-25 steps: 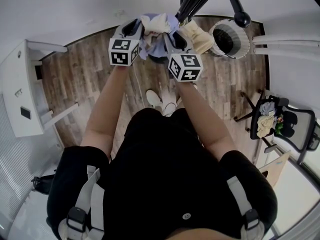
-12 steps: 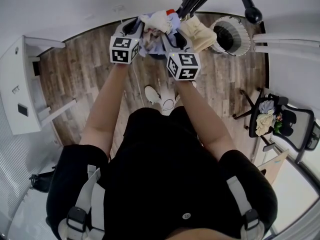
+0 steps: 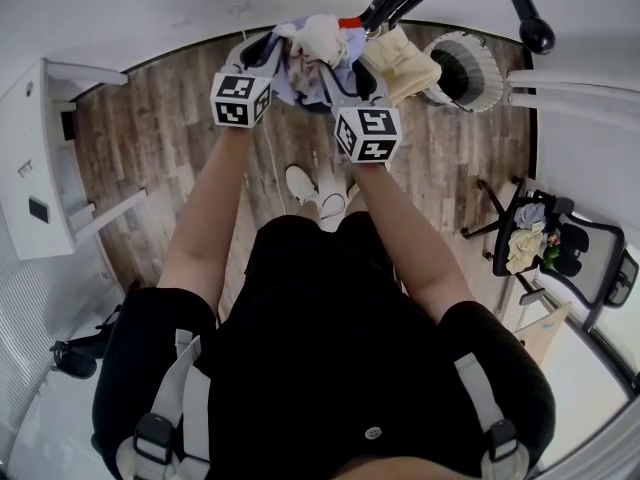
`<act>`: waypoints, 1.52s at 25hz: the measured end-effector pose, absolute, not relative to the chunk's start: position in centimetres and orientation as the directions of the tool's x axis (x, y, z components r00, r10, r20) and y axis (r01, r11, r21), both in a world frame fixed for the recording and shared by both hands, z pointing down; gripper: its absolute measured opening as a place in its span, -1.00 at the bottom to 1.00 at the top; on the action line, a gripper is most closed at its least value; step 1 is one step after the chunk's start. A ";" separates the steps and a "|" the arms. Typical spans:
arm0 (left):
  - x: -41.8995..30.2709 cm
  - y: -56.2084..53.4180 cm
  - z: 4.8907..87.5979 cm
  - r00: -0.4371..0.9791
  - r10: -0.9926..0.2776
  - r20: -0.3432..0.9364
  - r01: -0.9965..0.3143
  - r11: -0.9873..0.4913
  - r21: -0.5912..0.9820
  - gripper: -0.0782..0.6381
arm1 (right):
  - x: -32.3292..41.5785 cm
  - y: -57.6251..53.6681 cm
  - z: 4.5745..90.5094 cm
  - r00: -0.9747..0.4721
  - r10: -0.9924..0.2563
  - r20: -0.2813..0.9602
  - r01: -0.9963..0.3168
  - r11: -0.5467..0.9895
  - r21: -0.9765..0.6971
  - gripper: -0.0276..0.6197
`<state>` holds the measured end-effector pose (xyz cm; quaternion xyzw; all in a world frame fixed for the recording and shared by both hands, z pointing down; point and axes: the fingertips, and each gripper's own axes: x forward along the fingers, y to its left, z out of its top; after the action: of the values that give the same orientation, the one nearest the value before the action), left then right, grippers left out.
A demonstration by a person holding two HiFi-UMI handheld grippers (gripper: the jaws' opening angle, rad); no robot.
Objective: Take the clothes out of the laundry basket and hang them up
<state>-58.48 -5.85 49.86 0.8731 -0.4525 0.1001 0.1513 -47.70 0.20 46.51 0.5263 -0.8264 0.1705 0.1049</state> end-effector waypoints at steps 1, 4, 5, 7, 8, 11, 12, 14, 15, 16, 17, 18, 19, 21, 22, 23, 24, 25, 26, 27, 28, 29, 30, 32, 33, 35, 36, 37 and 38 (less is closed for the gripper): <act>-58.6 -5.9 50.0 0.567 -0.763 0.312 -0.823 -0.541 0.173 -0.58 | -47.7 0.3 46.6 -0.425 -0.834 0.352 -0.905 0.390 -0.170 -0.21; -58.8 -5.9 50.2 0.560 -0.768 0.310 -0.827 -0.536 0.167 -0.58 | -47.8 0.5 46.8 -0.425 -0.834 0.352 -0.905 0.392 -0.163 -0.19; -58.8 -5.9 50.3 0.560 -0.768 0.309 -0.827 -0.536 0.168 -0.57 | -47.7 0.5 46.9 -0.422 -0.835 0.354 -0.907 0.390 -0.161 -0.19; -58.7 -5.8 50.4 0.562 -0.767 0.310 -0.827 -0.536 0.172 -0.57 | -47.6 0.6 47.1 -0.416 -0.836 0.358 -0.910 0.384 -0.158 -0.17; -58.7 -5.8 50.4 0.561 -0.767 0.311 -0.827 -0.535 0.174 -0.57 | -47.5 0.6 47.2 -0.414 -0.836 0.360 -0.910 0.383 -0.159 -0.14; -58.8 -5.7 50.7 0.558 -0.768 0.313 -0.829 -0.530 0.178 -0.57 | -47.3 0.8 47.5 -0.417 -0.833 0.363 -0.909 0.383 -0.166 -0.12; -58.8 -5.6 50.7 0.559 -0.767 0.314 -0.829 -0.530 0.181 -0.57 | -47.3 0.9 47.5 -0.418 -0.834 0.361 -0.908 0.383 -0.168 -0.12; -58.8 -5.5 50.8 0.562 -0.766 0.312 -0.827 -0.531 0.186 -0.57 | -47.4 1.1 47.4 -0.422 -0.834 0.354 -0.907 0.388 -0.166 -0.10; -58.8 -5.5 50.8 0.564 -0.765 0.311 -0.826 -0.532 0.187 -0.57 | -47.5 1.1 47.2 -0.424 -0.835 0.351 -0.905 0.392 -0.163 -0.09; -58.8 -5.4 50.8 0.566 -0.764 0.309 -0.824 -0.534 0.188 -0.56 | -47.6 1.2 47.1 -0.427 -0.835 0.347 -0.904 0.396 -0.161 -0.08; -58.8 -5.4 50.9 0.567 -0.763 0.309 -0.823 -0.536 0.189 -0.55 | -47.6 1.2 47.0 -0.430 -0.836 0.342 -0.903 0.399 -0.159 -0.07; -58.9 -5.3 51.0 0.569 -0.762 0.310 -0.822 -0.537 0.188 -0.54 | -47.7 1.3 46.9 -0.432 -0.836 0.338 -0.902 0.403 -0.158 -0.06; -58.9 -5.3 51.1 0.569 -0.760 0.313 -0.822 -0.538 0.187 -0.52 | -47.7 1.3 46.8 -0.435 -0.836 0.334 -0.900 0.406 -0.157 -0.05; -59.0 -5.1 51.4 0.569 -0.758 0.320 -0.822 -0.539 0.184 -0.52 | -47.8 1.5 46.7 -0.439 -0.836 0.330 -0.899 0.409 -0.159 -0.05; -59.0 -5.0 51.4 0.569 -0.757 0.320 -0.822 -0.539 0.184 -0.52 | -47.8 1.6 46.6 -0.440 -0.836 0.329 -0.898 0.409 -0.160 -0.05; -59.1 -4.9 51.4 0.570 -0.757 0.320 -0.821 -0.540 0.184 -0.52 | -47.7 1.6 46.6 -0.440 -0.836 0.328 -0.898 0.410 -0.161 -0.05; -59.1 -4.8 51.4 0.570 -0.757 0.319 -0.821 -0.540 0.184 -0.51 | -47.7 1.7 46.6 -0.441 -0.836 0.327 -0.898 0.410 -0.162 -0.05; -59.1 -4.8 51.5 0.570 -0.757 0.318 -0.821 -0.541 0.183 -0.49 | -47.7 1.7 46.6 -0.442 -0.836 0.325 -0.897 0.411 -0.163 -0.05; -59.2 -4.8 51.5 0.571 -0.756 0.318 -0.820 -0.543 0.183 -0.46 | -47.7 1.7 46.6 -0.444 -0.835 0.324 -0.896 0.413 -0.165 -0.05; -59.3 -4.8 51.5 0.573 -0.755 0.318 -0.819 -0.545 0.182 -0.42 | -47.7 1.6 46.5 -0.446 -0.835 0.322 -0.895 0.414 -0.166 -0.05; -59.3 -4.7 51.5 0.576 -0.753 0.318 -0.816 -0.548 0.182 -0.37 | -47.8 1.7 46.5 -0.447 -0.835 0.322 -0.894 0.415 -0.167 -0.05; -59.4 -4.7 51.5 0.580 -0.750 0.318 -0.813 -0.552 0.182 -0.31 | -47.8 1.7 46.4 -0.448 -0.834 0.322 -0.894 0.416 -0.167 -0.05; -59.4 -4.6 51.6 0.585 -0.745 0.320 -0.810 -0.558 0.183 -0.26 | -47.9 1.7 46.4 -0.449 -0.833 0.322 -0.894 0.416 -0.167 -0.05; -59.5 -4.4 51.8 0.595 -0.733 0.329 -0.802 -0.569 0.182 -0.17 | -48.0 1.7 46.4 -0.451 -0.832 0.324 -0.893 0.418 -0.168 -0.05; -59.6 -4.3 52.0 0.598 -0.728 0.334 -0.799 -0.574 0.180 -0.14 | -48.0 1.7 46.4 -0.451 -0.831 0.324 -0.892 0.419 -0.169 -0.05; -59.8 -3.9 52.1 0.602 -0.723 0.339 -0.795 -0.582 0.172 -0.10 | -48.1 1.7 46.5 -0.452 -0.830 0.326 -0.892 0.420 -0.168 -0.05; -59.9 -3.7 52.2 0.604 -0.721 0.340 -0.793 -0.585 0.168 -0.09 | -48.2 1.7 46.5 -0.453 -0.830 0.327 -0.892 0.421 -0.168 -0.05; -60.0 -3.5 52.2 0.606 -0.719 0.342 -0.791 -0.589 0.165 -0.06 | -48.2 1.7 46.5 -0.454 -0.829 0.327 -0.891 0.421 -0.168 -0.05; -60.1 -3.2 52.2 0.608 -0.716 0.343 -0.789 -0.593 0.162 -0.04 | -48.2 1.7 46.5 -0.455 -0.828 0.327 -0.891 0.423 -0.168 -0.05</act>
<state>-60.12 -3.19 52.25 0.8841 -0.4255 0.1217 0.1500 -48.22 1.68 46.51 0.5130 -0.8378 0.1600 0.0970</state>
